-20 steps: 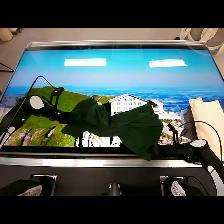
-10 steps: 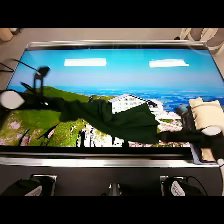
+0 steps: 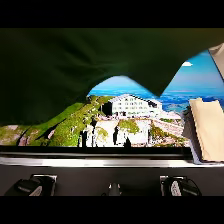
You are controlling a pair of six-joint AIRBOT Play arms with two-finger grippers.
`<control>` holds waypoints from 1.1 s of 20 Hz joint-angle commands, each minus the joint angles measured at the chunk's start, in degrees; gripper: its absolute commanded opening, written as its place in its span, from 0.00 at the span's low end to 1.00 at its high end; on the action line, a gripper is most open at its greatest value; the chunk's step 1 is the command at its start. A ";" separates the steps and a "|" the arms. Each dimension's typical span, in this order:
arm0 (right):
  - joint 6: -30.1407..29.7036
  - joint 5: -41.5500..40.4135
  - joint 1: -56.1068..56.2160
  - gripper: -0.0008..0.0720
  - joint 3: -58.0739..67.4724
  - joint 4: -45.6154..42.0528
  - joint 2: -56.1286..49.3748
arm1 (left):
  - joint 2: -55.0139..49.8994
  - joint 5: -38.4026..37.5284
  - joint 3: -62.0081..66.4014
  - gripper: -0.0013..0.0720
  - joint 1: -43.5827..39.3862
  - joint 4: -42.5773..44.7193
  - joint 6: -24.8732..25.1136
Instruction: Fold the shirts.
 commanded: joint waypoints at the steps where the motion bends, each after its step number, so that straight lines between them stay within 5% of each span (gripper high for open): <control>1: 1.79 -2.89 -0.02 0.04 6.14 -1.18 2.58 | 1.66 4.33 3.87 0.06 -0.04 -1.75 0.07; 6: 5.73 2.29 -0.02 0.04 6.12 -4.79 0.33 | 0.11 3.65 3.85 0.06 -0.02 5.95 -0.83; 12: 7.82 31.17 0.00 0.04 1.14 -13.03 -14.47 | -8.74 -11.65 -4.15 0.06 0.00 11.17 -0.81; 17: 7.93 11.76 0.00 0.04 -19.52 -14.25 -28.26 | -20.90 -5.16 -22.14 0.06 -0.04 8.13 -0.81; 22: 9.97 0.98 0.00 0.04 -20.41 -9.66 -39.54 | -34.80 2.34 -25.16 0.06 -0.04 -0.46 -0.59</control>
